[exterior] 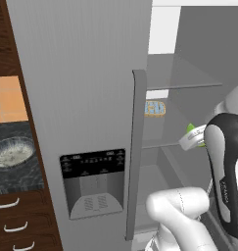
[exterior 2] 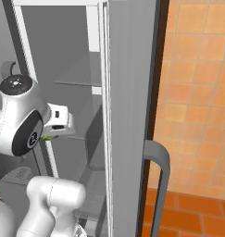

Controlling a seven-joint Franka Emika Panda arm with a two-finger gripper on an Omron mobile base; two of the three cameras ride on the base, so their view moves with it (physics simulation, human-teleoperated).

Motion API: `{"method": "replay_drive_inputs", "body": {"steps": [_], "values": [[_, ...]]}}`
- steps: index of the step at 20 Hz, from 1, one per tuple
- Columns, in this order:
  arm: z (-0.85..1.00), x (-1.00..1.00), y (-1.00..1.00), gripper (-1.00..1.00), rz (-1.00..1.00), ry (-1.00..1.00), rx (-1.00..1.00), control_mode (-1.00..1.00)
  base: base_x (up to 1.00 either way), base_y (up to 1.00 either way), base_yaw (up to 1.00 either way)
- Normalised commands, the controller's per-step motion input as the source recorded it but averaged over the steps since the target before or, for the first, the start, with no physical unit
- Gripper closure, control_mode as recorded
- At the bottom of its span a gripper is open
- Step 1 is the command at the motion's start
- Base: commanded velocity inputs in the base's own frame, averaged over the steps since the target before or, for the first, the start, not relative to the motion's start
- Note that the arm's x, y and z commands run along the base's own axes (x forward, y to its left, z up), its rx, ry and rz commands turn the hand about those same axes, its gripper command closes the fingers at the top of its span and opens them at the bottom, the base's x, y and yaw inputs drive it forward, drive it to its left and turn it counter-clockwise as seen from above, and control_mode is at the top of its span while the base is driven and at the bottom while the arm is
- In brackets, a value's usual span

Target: Grab a lemon wedge from the fridge and one ice cube from the ice bowl, and put them in the glass of lemonade.

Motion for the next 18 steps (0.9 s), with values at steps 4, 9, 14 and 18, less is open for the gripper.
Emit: {"method": "replay_drive_inputs", "body": {"steps": [4, 9, 14, 18], "values": [[-0.15, -0.11, 0.04, 1.00, 0.00, 0.07, -0.05, -1.00, 0.00, 0.00, 0.00], [0.00, -0.03, 0.03, 1.00, 0.00, 0.00, -0.01, 1.00, -0.49, 0.24, 0.00], [0.00, 0.00, 0.00, 1.00, 0.00, 0.00, 0.00, 1.00, -0.91, 0.69, 0.00], [0.00, 0.00, 0.00, 1.00, 0.00, 0.00, 0.00, 1.00, -0.16, 1.00, -0.01]]}}
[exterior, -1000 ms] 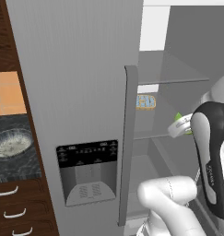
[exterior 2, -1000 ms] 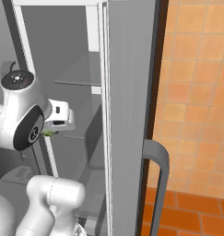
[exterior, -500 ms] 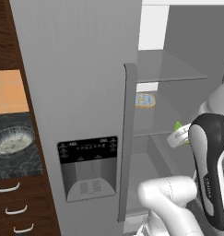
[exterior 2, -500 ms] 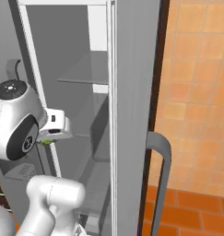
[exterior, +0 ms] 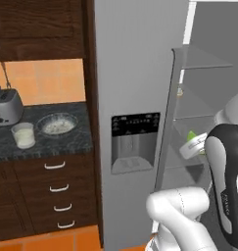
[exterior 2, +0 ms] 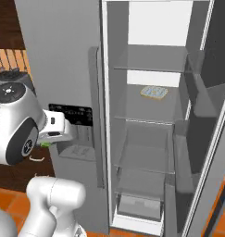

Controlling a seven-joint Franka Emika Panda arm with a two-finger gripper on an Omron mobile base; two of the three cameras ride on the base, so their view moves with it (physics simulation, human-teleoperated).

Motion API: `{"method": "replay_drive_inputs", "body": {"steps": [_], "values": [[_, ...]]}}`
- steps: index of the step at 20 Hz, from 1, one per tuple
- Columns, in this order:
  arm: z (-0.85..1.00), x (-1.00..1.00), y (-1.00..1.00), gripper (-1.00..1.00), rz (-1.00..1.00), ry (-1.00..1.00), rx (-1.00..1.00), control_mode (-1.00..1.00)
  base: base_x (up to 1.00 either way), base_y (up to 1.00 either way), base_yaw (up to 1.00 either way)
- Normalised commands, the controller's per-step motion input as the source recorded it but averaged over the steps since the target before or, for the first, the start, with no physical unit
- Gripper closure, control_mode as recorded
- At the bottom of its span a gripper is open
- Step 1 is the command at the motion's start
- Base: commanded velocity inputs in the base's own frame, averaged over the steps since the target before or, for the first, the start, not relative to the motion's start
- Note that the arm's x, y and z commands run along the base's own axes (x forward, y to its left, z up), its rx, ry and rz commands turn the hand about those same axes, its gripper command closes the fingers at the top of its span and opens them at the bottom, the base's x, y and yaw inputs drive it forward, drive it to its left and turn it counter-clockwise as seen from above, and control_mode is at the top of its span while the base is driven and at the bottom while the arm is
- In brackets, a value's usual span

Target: Grab a lemon wedge from the fridge and one ice cube from the ice bowl, and put them in the glass of lemonade.

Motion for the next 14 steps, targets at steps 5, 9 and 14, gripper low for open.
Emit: {"method": "replay_drive_inputs", "body": {"steps": [5, 9, 14], "values": [[0.00, 0.00, 0.00, 1.00, 0.00, 0.00, 0.00, 1.00, 0.21, 1.00, -0.05], [0.00, 0.00, 0.00, 1.00, 0.00, 0.00, 0.00, 1.00, 0.31, 1.00, -0.09], [0.00, 0.00, 0.00, 1.00, 0.00, 0.00, 0.00, 1.00, 0.43, 1.00, -0.07]]}}
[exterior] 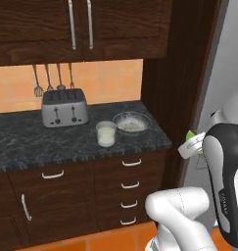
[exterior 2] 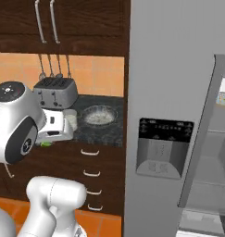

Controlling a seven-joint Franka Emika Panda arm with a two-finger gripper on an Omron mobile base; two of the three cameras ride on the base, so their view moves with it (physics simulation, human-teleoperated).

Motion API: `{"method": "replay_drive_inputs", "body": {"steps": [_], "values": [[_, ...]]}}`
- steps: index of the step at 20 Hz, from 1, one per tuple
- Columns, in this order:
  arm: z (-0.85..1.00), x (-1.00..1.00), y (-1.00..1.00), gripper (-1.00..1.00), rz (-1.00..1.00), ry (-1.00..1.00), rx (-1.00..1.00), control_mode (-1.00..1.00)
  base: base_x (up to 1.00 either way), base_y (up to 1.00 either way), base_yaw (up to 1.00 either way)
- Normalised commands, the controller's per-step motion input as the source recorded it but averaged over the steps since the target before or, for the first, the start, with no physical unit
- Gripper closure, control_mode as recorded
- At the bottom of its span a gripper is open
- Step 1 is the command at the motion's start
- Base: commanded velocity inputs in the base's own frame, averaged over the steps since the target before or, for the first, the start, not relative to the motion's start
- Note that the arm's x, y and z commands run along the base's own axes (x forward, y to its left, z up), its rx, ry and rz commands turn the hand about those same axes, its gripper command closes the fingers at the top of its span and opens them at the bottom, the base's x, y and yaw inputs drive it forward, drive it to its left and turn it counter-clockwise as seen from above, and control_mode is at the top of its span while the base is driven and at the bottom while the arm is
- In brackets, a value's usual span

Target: Grab a lemon wedge from the fridge and one ice cube from the ice bowl, and put them in the glass of lemonade.

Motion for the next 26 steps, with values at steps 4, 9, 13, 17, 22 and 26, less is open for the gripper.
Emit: {"method": "replay_drive_inputs", "body": {"steps": [4, 9, 13, 17, 22, 26], "values": [[0.00, 0.00, 0.00, 1.00, 0.00, 0.00, 0.00, 1.00, 0.69, 0.75, -0.01], [0.00, 0.00, 0.00, 1.00, 0.00, 0.00, 0.00, 1.00, 0.45, 0.37, -0.02], [0.00, 0.00, 0.00, 1.00, 0.00, 0.00, 0.00, 1.00, 0.00, 0.00, -0.33], [0.00, 0.00, 0.00, 1.00, 0.00, 0.00, 0.00, 1.00, 0.00, 0.07, -0.47], [0.00, 0.00, 0.00, 1.00, 0.00, 0.00, 0.00, 1.00, 0.50, 0.62, -0.18], [0.00, 0.00, 0.00, 1.00, 0.00, 0.00, 0.00, 1.00, 0.84, 0.35, -0.02]]}}
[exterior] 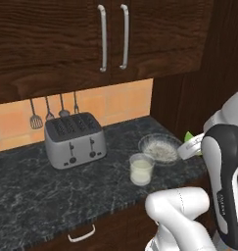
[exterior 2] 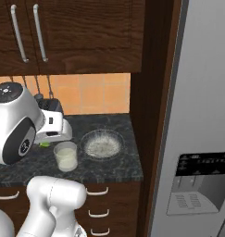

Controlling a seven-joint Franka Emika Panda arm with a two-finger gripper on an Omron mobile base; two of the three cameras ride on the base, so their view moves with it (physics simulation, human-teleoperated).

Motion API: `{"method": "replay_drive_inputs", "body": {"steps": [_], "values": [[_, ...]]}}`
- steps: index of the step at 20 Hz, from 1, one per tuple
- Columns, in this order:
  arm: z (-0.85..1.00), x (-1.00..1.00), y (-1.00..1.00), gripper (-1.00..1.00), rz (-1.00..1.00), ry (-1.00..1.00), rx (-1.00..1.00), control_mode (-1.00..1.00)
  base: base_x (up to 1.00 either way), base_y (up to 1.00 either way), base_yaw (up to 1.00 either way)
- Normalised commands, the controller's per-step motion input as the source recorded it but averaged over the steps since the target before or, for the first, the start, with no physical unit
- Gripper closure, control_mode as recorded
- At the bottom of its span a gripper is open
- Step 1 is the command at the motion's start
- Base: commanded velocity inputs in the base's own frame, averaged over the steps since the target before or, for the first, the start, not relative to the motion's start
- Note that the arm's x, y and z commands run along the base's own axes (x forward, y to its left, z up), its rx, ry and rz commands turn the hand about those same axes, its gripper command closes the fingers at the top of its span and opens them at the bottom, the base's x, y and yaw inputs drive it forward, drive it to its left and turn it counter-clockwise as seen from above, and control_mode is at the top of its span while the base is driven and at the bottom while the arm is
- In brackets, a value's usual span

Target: Grab a lemon wedge from the fridge and one ice cube from the ice bowl, and put them in the glass of lemonade.

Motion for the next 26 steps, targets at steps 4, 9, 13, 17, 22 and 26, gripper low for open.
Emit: {"method": "replay_drive_inputs", "body": {"steps": [4, 9, 13, 17, 22, 26], "values": [[0.00, 0.00, 0.00, 1.00, 0.00, 0.00, 0.00, 1.00, 0.49, -0.05, 0.00], [0.00, 0.00, 0.00, 1.00, 0.00, 0.00, 0.00, 1.00, 0.45, 0.00, 0.11], [-0.24, 0.25, 0.05, 1.00, 0.05, 0.07, 0.00, -1.00, 0.23, 0.00, 0.05], [-0.82, 0.58, 0.15, 1.00, 0.10, 0.20, 0.00, -1.00, 0.00, 0.00, 0.00], [-0.47, 0.69, 0.21, 1.00, 0.05, 0.05, 0.00, -1.00, 0.00, 0.00, 0.00], [-0.57, 0.56, 0.46, 1.00, 0.00, 0.04, -0.01, -1.00, 0.00, 0.00, 0.00]]}}
